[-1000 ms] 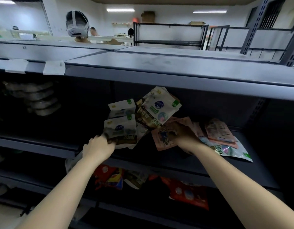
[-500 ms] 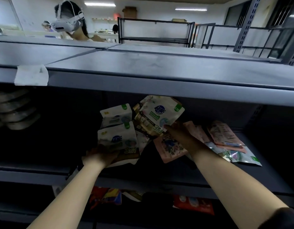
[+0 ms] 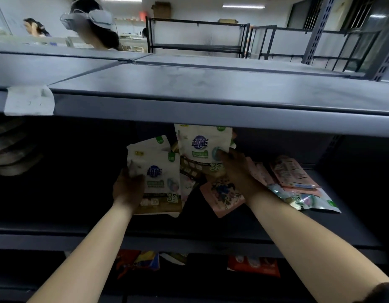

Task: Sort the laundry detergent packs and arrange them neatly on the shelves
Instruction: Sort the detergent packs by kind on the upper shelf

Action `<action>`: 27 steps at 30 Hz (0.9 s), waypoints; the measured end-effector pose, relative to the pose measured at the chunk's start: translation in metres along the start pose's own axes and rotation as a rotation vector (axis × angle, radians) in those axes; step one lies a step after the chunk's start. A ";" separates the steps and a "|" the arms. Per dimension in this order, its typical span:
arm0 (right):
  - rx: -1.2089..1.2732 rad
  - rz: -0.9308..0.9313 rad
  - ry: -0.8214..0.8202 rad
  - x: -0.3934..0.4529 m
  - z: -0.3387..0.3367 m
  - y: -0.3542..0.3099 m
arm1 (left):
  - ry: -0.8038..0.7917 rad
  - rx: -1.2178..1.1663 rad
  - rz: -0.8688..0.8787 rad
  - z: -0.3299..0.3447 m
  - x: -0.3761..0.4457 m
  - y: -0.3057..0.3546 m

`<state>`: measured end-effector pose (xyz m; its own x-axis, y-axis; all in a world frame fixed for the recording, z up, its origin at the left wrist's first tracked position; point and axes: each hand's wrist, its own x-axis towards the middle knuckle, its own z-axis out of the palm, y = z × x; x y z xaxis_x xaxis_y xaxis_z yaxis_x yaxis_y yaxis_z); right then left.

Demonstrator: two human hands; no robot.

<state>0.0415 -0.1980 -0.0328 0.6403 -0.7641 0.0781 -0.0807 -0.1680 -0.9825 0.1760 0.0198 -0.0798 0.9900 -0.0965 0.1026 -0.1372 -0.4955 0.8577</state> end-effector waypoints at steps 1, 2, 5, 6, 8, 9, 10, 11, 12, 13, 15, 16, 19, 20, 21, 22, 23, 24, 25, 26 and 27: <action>0.010 -0.025 0.006 -0.004 -0.006 -0.002 | 0.034 -0.036 0.023 -0.002 -0.005 0.007; 0.010 -0.036 0.006 -0.006 -0.013 -0.004 | 0.057 -0.069 0.046 -0.003 -0.011 0.014; -0.016 -0.052 0.063 -0.019 -0.035 -0.007 | 0.076 -0.080 0.119 -0.008 -0.029 0.031; -0.015 -0.074 0.098 -0.023 -0.042 -0.007 | 0.082 -0.070 0.140 -0.009 -0.036 0.036; -0.052 -0.115 0.162 -0.031 -0.056 -0.008 | 0.112 -0.060 0.170 -0.009 -0.050 0.046; -0.075 -0.120 0.203 -0.035 -0.062 -0.009 | 0.127 -0.062 0.177 -0.007 -0.058 0.052; -0.089 -0.120 0.250 -0.039 -0.069 -0.009 | 0.138 -0.069 0.183 -0.006 -0.066 0.056; -0.090 -0.120 0.296 -0.044 -0.075 -0.009 | 0.145 -0.077 0.193 -0.004 -0.074 0.060; -0.090 -0.124 0.339 -0.048 -0.082 -0.008 | 0.150 -0.087 0.205 -0.001 -0.081 0.064; -0.093 -0.130 0.377 -0.054 -0.088 -0.007 | 0.154 -0.100 0.216 0.001 -0.088 0.067; -0.119 -0.157 0.451 -0.067 -0.102 -0.006 | 0.156 -0.134 0.235 0.005 -0.101 0.073; -0.136 -0.174 0.484 -0.075 -0.110 -0.005 | 0.144 -0.144 0.241 0.007 -0.108 0.075; -0.193 -0.199 0.558 -0.102 -0.133 0.000 | 0.078 -0.129 0.306 0.010 -0.130 0.081; -0.225 -0.199 0.589 -0.112 -0.141 0.002 | 0.060 -0.129 0.341 0.009 -0.138 0.083; -0.252 -0.189 0.623 -0.123 -0.149 0.002 | 0.043 -0.132 0.377 0.009 -0.146 0.085; -0.272 -0.179 0.654 -0.133 -0.156 0.002 | 0.029 -0.134 0.413 0.008 -0.155 0.088; -0.291 -0.180 0.678 -0.144 -0.163 0.002 | 0.016 -0.137 0.446 0.008 -0.164 0.090; -0.312 -0.192 0.699 -0.155 -0.172 0.001 | 0.002 -0.143 0.479 0.008 -0.175 0.093; -0.329 -0.207 0.720 -0.166 -0.180 0.001 | -0.016 -0.152 0.512 0.009 -0.185 0.097; -0.343 -0.218 0.745 -0.176 -0.189 0.000 | -0.034 -0.163 0.540 0.010 -0.195 0.101; -0.352 -0.226 0.773 -0.187 -0.198 -0.001 | -0.050 -0.174 0.561 0.011 -0.206 0.106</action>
<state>-0.2296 -0.1783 -0.0132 -0.0168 -0.8759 0.4822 -0.3274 -0.4508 -0.8304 -0.0426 -0.0228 -0.0155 0.7645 -0.3460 0.5439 -0.6279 -0.2084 0.7499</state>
